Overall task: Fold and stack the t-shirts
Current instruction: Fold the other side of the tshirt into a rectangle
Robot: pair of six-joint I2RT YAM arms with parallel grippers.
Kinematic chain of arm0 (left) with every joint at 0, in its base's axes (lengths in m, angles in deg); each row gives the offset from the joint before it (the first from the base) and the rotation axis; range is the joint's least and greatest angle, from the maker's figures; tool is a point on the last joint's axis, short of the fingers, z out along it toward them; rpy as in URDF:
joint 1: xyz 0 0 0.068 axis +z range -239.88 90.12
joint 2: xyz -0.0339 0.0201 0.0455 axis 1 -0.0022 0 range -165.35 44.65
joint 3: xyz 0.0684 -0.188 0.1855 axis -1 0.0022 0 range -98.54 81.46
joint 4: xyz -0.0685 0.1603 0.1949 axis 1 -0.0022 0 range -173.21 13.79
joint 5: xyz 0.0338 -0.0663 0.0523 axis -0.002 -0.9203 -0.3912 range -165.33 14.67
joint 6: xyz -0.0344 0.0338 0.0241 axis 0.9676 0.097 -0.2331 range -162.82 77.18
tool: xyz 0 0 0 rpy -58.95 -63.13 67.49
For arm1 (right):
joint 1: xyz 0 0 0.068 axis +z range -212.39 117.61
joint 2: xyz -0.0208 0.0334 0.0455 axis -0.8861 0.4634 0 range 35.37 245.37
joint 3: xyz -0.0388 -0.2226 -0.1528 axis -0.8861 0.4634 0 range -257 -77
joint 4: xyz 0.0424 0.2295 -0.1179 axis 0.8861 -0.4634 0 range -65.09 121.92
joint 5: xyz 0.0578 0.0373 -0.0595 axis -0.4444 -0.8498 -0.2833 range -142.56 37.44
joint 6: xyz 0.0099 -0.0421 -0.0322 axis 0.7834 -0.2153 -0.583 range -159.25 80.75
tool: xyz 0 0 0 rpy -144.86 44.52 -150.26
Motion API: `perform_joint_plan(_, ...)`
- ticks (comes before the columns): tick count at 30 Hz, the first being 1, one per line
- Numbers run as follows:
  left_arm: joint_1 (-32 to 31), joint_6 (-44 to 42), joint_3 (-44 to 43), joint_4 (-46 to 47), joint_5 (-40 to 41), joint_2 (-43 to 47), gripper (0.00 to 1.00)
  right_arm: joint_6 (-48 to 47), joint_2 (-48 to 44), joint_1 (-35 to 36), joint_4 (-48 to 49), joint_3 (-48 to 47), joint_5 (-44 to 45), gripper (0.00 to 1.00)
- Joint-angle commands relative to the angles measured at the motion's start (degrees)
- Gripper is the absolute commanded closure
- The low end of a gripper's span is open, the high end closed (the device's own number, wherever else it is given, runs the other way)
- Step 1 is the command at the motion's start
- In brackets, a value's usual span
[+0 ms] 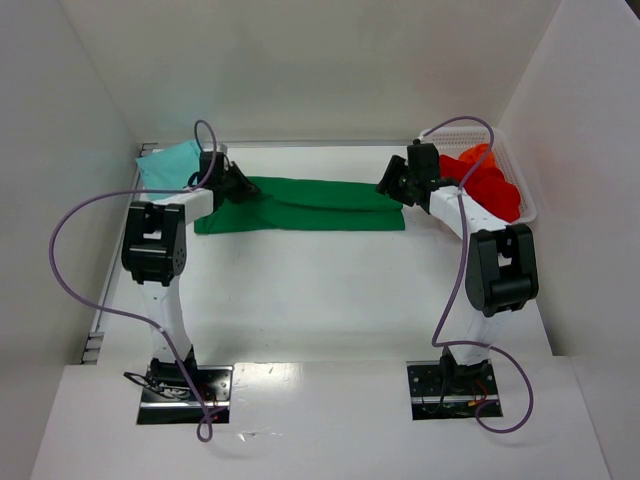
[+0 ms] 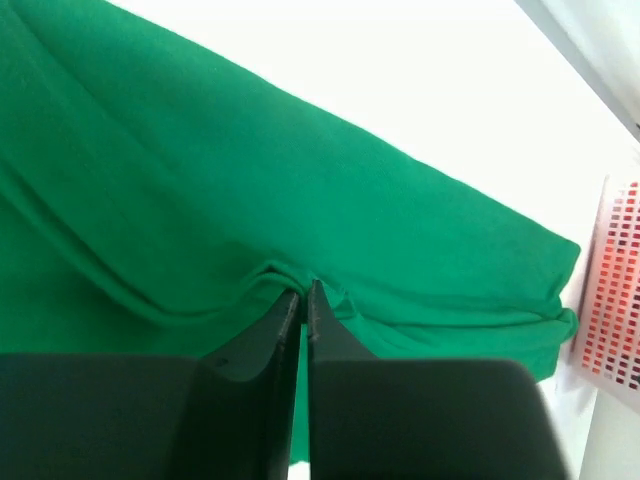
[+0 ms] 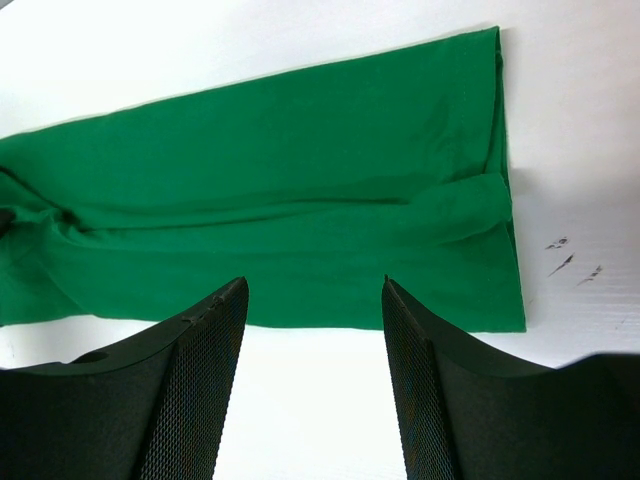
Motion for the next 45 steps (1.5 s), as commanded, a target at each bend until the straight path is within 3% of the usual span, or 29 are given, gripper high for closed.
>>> perform_joint_plan(1, 0.24, 1.30, -2.85, 3.06, -1.18, -1.92, 1.00, -0.91, -2.95, 0.46, 2.34, 0.76, 1.74, 0.38)
perform_joint_plan(11, 2.70, 3.22, -7.19, 7.11, -1.74, -5.01, 0.99, -0.91, -2.42, 0.46, 2.34, 1.29, 1.63, 0.38)
perform_joint_plan(14, 3.05, 3.22, -9.32, 8.35, -3.96, -7.35, 0.89, -0.91, -2.42, 0.46, 2.34, 1.29, 1.29, 0.38)
perform_joint_plan(15, 3.05, 3.22, -9.92, 8.84, -5.38, -8.01, 0.74, -0.91, -2.42, 0.46, 2.76, 1.29, 1.29, 0.38)
perform_joint_plan(16, 3.05, 3.22, -10.78, 8.95, -6.27, -8.82, 0.67, -0.91, -2.42, 0.46, 2.87, 1.29, 1.29, 0.38)
perform_joint_plan(20, 3.05, 3.22, -13.84, 9.36, -9.17, -12.47, 0.53, -0.91, -2.42, 0.46, 2.87, 1.29, 0.76, 0.38)
perform_joint_plan(24, 3.05, 1.91, -16.38, 8.70, -11.25, -14.13, 0.30, -0.91, -2.42, 0.46, 2.87, 1.82, 0.76, 0.38)
perform_joint_plan(30, 3.05, -0.62, -18.58, 7.51, -13.85, -13.82, 0.23, -0.91, -3.47, 0.46, 2.87, 2.35, 0.15, 0.38)
perform_joint_plan(37, 3.58, -8.09, -12.88, 5.70, -15.06, 0.04, 0.04, -1.61, -3.48, 0.46, 2.34, 2.35, -2.85, 0.38)
perform_joint_plan(45, 4.46, -9.70, 1.80, -0.71, -10.06, 18.19, 0.00, -8.28, 1.35, 3.36, -3.88, -1.51, -5.18, 0.41)
